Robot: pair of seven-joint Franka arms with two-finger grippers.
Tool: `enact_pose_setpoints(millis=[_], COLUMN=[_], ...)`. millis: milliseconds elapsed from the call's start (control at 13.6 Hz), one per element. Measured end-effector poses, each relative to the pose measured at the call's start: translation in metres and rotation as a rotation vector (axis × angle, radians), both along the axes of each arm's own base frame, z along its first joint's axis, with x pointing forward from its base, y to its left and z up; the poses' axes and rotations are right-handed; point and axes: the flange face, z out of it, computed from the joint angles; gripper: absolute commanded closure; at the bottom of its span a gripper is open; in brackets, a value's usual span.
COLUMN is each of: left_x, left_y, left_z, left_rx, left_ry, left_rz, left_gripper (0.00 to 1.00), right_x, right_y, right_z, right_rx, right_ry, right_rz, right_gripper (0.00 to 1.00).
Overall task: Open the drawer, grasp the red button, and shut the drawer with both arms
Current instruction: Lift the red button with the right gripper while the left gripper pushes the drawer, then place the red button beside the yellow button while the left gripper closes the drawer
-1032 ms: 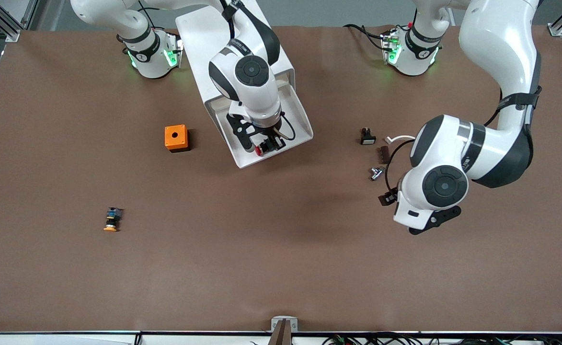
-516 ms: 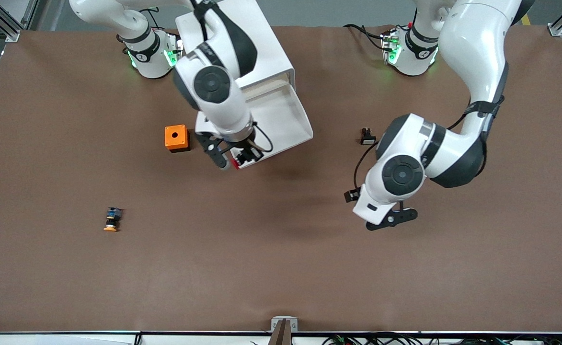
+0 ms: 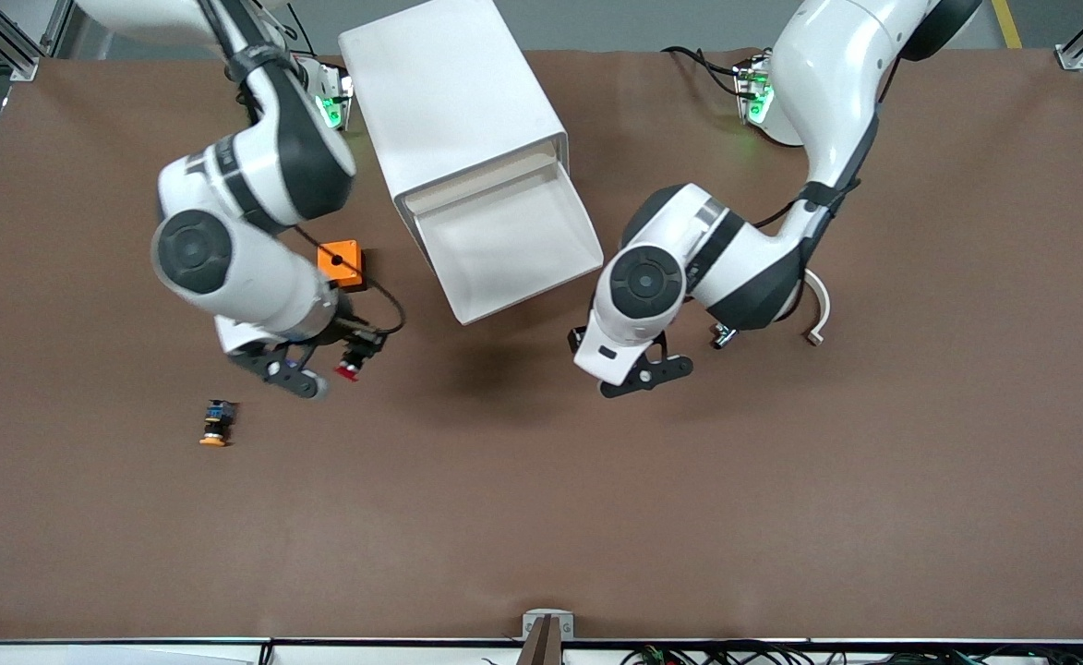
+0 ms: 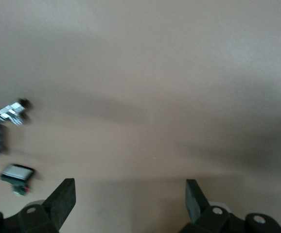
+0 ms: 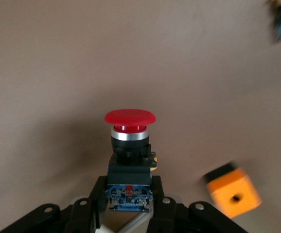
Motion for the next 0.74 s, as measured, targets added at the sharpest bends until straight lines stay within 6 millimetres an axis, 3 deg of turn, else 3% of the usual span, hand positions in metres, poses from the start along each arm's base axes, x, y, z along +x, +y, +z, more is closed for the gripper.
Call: enact_pose_setpoints(millis=[147, 295, 516, 737], left_x=[-0.016, -0.035, -0.063, -0.094], left_y=[-0.026, -0.051, -0.086, -0.116], left_z=[-0.013, -0.025, -0.035, -0.040], left_rx=[-0.008, -0.009, -0.025, -0.036], left_ry=[-0.003, -0.002, -0.011, 0.006], left_rz=[0.053, 0.077, 0.086, 0.095], left_gripper=[0.01, 0.01, 0.01, 0.01], right_x=[0.021, 0.035, 0.049, 0.054], right_y=[-0.067, -0.108, -0.138, -0.145], right_z=[-0.021, -0.051, -0.099, -0.145], right_rx=[0.016, 0.029, 0.038, 0.022], right_ry=[0.011, 0.015, 0.004, -0.008], right_rz=[0.085, 0.135, 0.188, 0.208], right_gripper=[0.98, 0.98, 0.98, 0.98])
